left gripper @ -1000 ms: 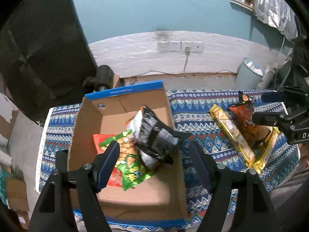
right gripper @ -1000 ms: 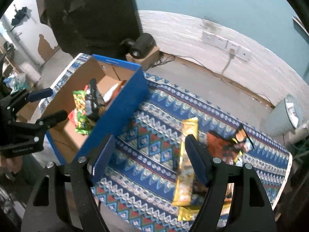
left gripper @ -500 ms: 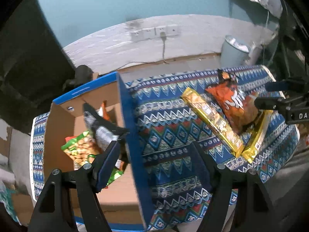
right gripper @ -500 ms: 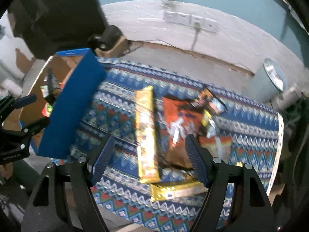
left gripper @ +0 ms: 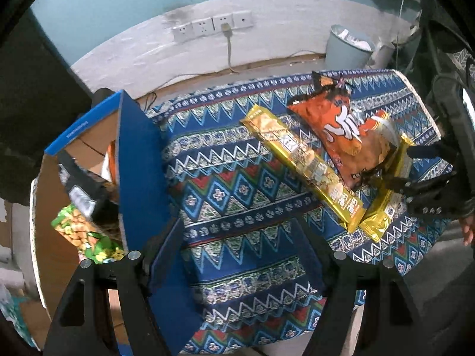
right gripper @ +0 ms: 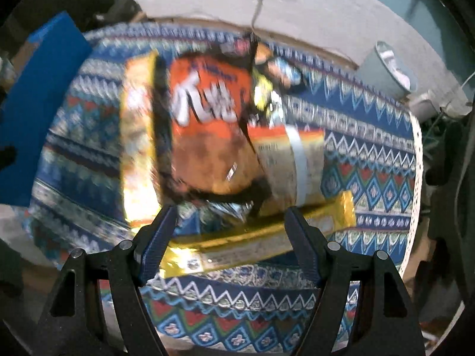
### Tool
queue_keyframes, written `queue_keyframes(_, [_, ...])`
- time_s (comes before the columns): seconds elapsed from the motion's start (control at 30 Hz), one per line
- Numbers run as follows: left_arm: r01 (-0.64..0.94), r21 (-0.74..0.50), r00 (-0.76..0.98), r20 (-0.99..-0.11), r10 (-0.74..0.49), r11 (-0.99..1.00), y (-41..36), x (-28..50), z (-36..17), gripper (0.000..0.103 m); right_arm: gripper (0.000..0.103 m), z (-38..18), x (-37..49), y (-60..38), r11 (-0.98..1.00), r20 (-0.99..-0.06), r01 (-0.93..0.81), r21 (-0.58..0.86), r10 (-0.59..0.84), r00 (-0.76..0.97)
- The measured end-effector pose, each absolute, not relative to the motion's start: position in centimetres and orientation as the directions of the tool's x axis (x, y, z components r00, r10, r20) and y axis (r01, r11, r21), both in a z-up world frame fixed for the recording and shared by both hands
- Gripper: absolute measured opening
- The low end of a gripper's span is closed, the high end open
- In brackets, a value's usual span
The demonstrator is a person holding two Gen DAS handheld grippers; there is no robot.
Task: Organize snacks
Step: 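Withdraw both tools from the box back toward the remaining snacks, then grasp a gold bar with the left tool while the right tool grasps another gold bar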
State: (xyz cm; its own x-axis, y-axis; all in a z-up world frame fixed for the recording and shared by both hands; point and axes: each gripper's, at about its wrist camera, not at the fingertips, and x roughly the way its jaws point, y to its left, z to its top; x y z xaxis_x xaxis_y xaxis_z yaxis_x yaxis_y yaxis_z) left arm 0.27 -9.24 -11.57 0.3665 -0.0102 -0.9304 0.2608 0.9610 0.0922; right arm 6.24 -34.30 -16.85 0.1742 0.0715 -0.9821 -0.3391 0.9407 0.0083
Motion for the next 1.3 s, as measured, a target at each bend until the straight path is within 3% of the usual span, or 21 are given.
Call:
queue_keyframes(0.33, [0.268,0.122,0.331,-0.943,0.028,0.956,-10.8,1.3,-14.6,0.076,0.076,-21.0,5.6,-33.8,0.929,-0.991,-0.362,-0.074,-0.028,0.131])
queue_keyframes(0.77, [0.277,0.079,0.284,-0.959,-0.003,0.958,-12.8,2.4,-15.5,0.076,0.078,-22.0,2.9,-35.8,0.882,-0.973,-0.414,-0.225,-0.179,0.148])
queue_keyframes(1.1, [0.213,-0.040,0.210,-0.974,-0.085,0.976,-14.1,4.3,-16.2,0.076,0.078,-20.5,3.5,-40.4,0.958,-0.981,-0.253,-0.138,-0.098,0.165])
queue_keyframes(1.3, [0.111,-0.111,0.202,-0.970,-0.132,0.988,-14.0,6.4,-17.1,0.080,0.078,-21.1,4.9,-43.2,0.998,-0.992,-0.060,0.027,0.034,0.124])
